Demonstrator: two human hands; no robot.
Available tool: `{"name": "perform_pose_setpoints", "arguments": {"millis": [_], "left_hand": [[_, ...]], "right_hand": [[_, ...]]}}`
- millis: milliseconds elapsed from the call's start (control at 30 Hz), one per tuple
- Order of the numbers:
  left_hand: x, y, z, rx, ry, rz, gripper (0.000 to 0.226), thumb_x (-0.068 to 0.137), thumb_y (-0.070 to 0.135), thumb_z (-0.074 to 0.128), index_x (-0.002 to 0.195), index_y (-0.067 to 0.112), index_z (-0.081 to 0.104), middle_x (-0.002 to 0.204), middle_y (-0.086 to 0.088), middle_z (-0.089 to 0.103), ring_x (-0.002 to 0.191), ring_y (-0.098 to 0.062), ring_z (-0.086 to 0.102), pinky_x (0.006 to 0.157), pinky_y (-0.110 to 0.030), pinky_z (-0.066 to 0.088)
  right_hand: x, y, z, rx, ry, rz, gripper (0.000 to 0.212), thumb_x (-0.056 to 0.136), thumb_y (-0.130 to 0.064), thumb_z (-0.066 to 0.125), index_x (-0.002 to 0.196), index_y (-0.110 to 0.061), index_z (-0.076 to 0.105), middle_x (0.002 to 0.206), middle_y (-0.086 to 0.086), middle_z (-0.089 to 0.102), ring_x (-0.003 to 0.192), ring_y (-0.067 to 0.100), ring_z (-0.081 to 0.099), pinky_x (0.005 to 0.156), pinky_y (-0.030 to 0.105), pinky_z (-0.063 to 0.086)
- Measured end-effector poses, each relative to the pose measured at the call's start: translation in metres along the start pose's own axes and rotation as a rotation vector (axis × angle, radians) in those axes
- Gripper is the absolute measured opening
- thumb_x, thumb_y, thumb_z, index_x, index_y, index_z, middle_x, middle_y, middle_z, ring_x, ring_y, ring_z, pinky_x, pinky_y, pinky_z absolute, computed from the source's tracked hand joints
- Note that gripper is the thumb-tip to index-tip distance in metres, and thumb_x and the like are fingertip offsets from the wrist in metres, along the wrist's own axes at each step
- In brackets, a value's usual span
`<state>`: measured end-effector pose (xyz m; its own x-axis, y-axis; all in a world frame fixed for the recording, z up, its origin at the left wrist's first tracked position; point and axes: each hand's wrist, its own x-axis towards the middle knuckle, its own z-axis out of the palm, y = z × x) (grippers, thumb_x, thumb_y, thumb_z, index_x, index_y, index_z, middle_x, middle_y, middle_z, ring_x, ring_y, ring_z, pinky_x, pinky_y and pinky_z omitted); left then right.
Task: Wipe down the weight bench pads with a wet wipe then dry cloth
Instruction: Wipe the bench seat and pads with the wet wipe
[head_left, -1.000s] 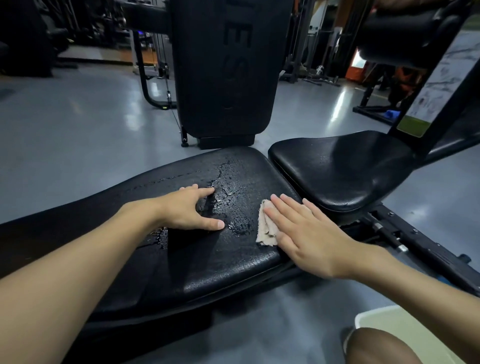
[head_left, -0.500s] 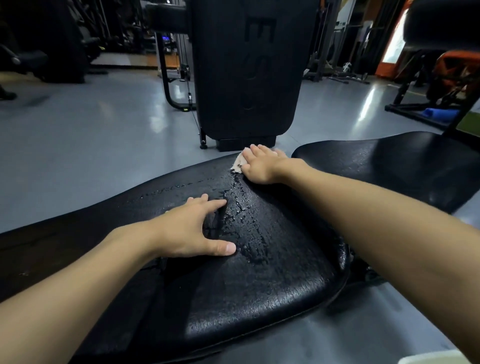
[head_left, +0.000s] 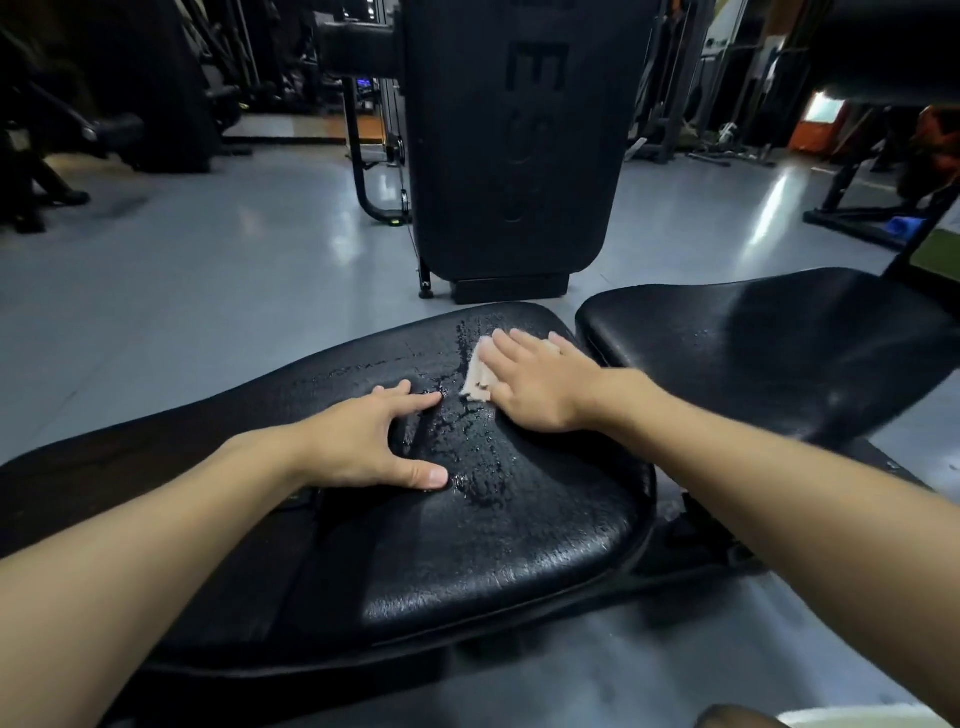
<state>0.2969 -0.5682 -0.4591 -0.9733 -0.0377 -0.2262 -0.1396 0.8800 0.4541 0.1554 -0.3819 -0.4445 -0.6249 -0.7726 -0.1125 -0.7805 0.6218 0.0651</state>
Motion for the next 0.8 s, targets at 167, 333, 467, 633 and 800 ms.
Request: {"name": "perform_pose_setpoints", "arguments": {"millis": [167, 333, 467, 633, 800], "left_hand": [[-0.007, 0.007, 0.0, -0.001, 0.012, -0.014, 0.136, 0.03, 0.1, 0.052, 0.151, 0.046, 0.019, 0.164, 0.002, 0.004, 0.15, -0.019, -0.001, 0.12, -0.036, 0.004], [-0.02, 0.018, 0.011, -0.03, 0.106, -0.048, 0.108, 0.061, 0.08, 0.067, 0.151, 0.034, 0.028, 0.162, -0.001, 0.02, 0.149, -0.019, 0.017, 0.121, -0.043, 0.017], [-0.045, 0.063, 0.032, -0.156, 0.45, 0.179, 0.049, 0.096, 0.027, 0.055, 0.143, 0.023, 0.044, 0.149, 0.008, 0.042, 0.134, -0.006, 0.04, 0.113, -0.025, 0.029], [-0.046, 0.123, 0.066, -0.03, 0.479, 0.316, 0.046, 0.103, 0.035, 0.035, 0.145, 0.018, 0.041, 0.153, 0.005, 0.036, 0.136, -0.012, 0.038, 0.113, -0.027, 0.027], [-0.053, 0.114, 0.097, 0.304, 0.399, 0.281, 0.073, 0.093, 0.047, -0.002, 0.157, 0.015, 0.013, 0.164, -0.004, 0.014, 0.15, -0.016, 0.012, 0.12, -0.029, 0.002]], "right_hand": [[-0.098, -0.026, 0.011, -0.024, 0.041, -0.064, 0.067, 0.095, -0.045, 0.008, 0.158, -0.023, 0.0, 0.166, -0.002, -0.005, 0.152, 0.015, -0.006, 0.123, 0.045, -0.002], [-0.156, -0.042, 0.025, -0.011, 0.113, -0.121, 0.08, 0.082, -0.047, -0.005, 0.158, -0.025, 0.003, 0.166, -0.004, -0.001, 0.152, 0.014, -0.003, 0.12, 0.041, -0.005], [-0.155, -0.033, 0.019, 0.484, 0.186, -0.118, 0.061, 0.1, -0.035, 0.036, 0.157, -0.031, 0.014, 0.165, -0.011, 0.006, 0.149, -0.001, 0.003, 0.123, 0.033, 0.002], [-0.117, 0.01, 0.0, 0.84, 0.444, 0.171, 0.055, 0.094, 0.001, 0.04, 0.143, -0.022, 0.049, 0.143, -0.002, 0.054, 0.127, 0.009, 0.051, 0.113, 0.03, 0.036], [-0.092, 0.019, 0.005, 0.577, 0.336, 0.137, 0.044, 0.098, -0.004, 0.044, 0.14, -0.014, 0.054, 0.149, 0.0, 0.048, 0.139, 0.015, 0.041, 0.108, 0.015, 0.023]]}}
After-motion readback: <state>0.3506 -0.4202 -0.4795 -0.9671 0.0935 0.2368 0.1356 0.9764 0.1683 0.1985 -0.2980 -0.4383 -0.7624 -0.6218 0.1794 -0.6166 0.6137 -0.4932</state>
